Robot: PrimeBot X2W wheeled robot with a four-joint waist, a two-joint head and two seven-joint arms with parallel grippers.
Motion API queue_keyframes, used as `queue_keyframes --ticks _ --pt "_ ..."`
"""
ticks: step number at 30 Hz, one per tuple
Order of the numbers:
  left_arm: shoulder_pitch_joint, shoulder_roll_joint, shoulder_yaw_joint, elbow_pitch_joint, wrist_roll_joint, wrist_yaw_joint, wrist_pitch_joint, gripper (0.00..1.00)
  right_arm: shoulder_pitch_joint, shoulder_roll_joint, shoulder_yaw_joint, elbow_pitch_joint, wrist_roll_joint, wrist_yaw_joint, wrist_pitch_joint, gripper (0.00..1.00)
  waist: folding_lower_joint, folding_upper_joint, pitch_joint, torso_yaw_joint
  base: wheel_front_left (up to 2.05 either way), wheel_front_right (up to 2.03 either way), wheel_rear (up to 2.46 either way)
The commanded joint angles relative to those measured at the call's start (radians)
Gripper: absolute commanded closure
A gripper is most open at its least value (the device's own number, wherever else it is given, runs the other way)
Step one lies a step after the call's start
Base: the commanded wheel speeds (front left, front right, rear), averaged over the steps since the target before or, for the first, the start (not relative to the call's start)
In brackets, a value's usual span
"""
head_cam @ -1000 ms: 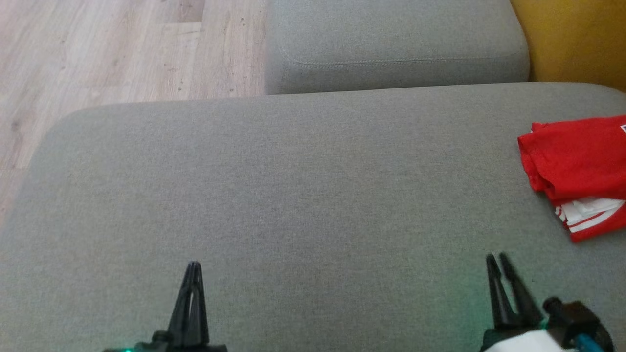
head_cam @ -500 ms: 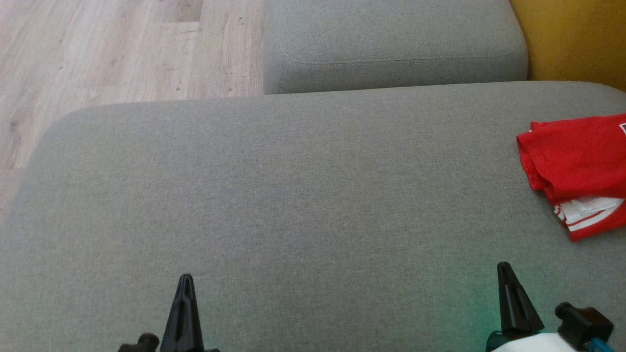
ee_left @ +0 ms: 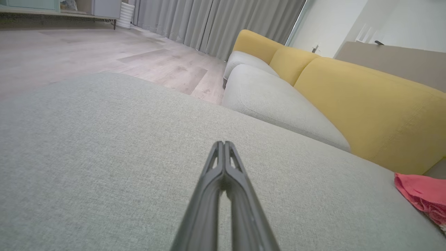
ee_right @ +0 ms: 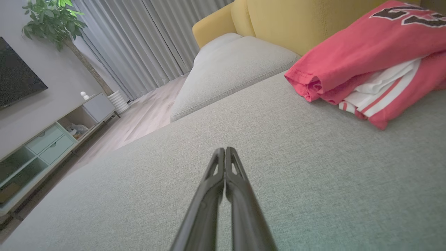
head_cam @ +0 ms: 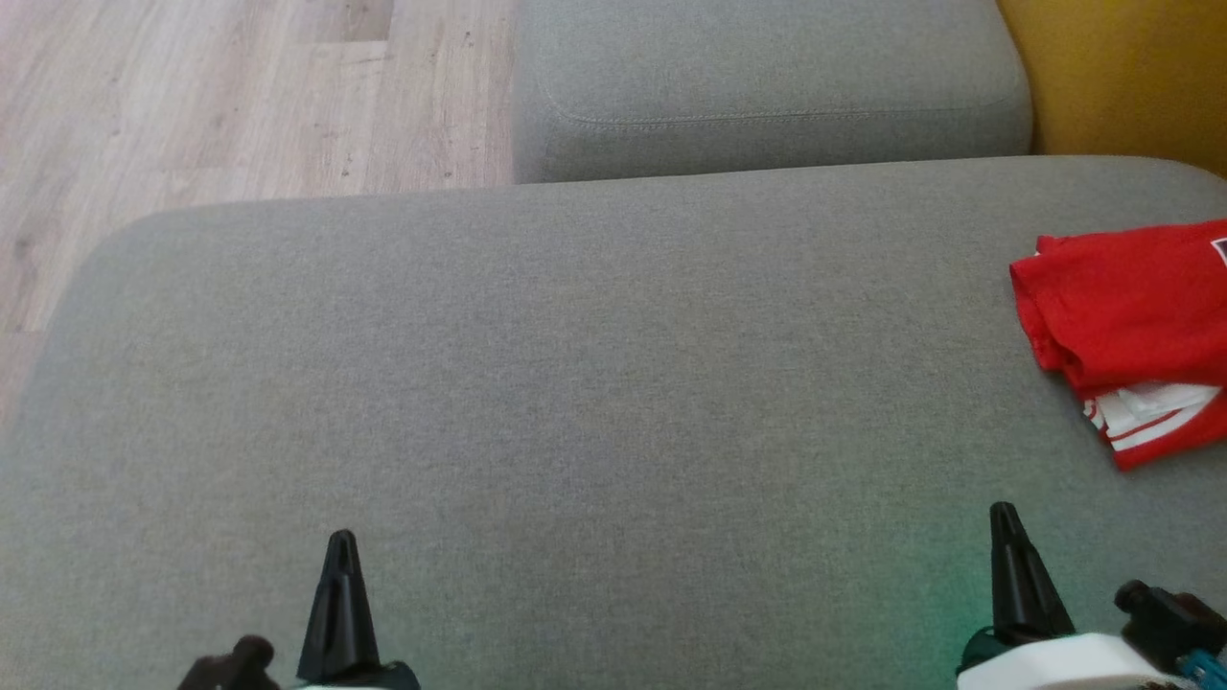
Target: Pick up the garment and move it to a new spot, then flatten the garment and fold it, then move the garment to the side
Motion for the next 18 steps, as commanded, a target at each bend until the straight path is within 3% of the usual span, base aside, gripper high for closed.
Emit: queue_keyframes --ticks 1,18 --pt "-0.052 0.012 0.021 -0.023 -0.037 -0.006 0.004 1.00 -0.054 -0.018 -0.002 -0.027 0.039 0.002 0.005 1.00 0.0000 0.0000 0.000 -0.001 0.00 0.00 0.00" --pt "-0.093 0.019 0.055 0.006 -0.234 -0.038 0.044 1.00 -0.090 -0.024 -0.014 -0.019 0.237 0.003 0.045 1.00 0.0000 0.0000 0.003 -0.005 0.00 0.00 0.00"
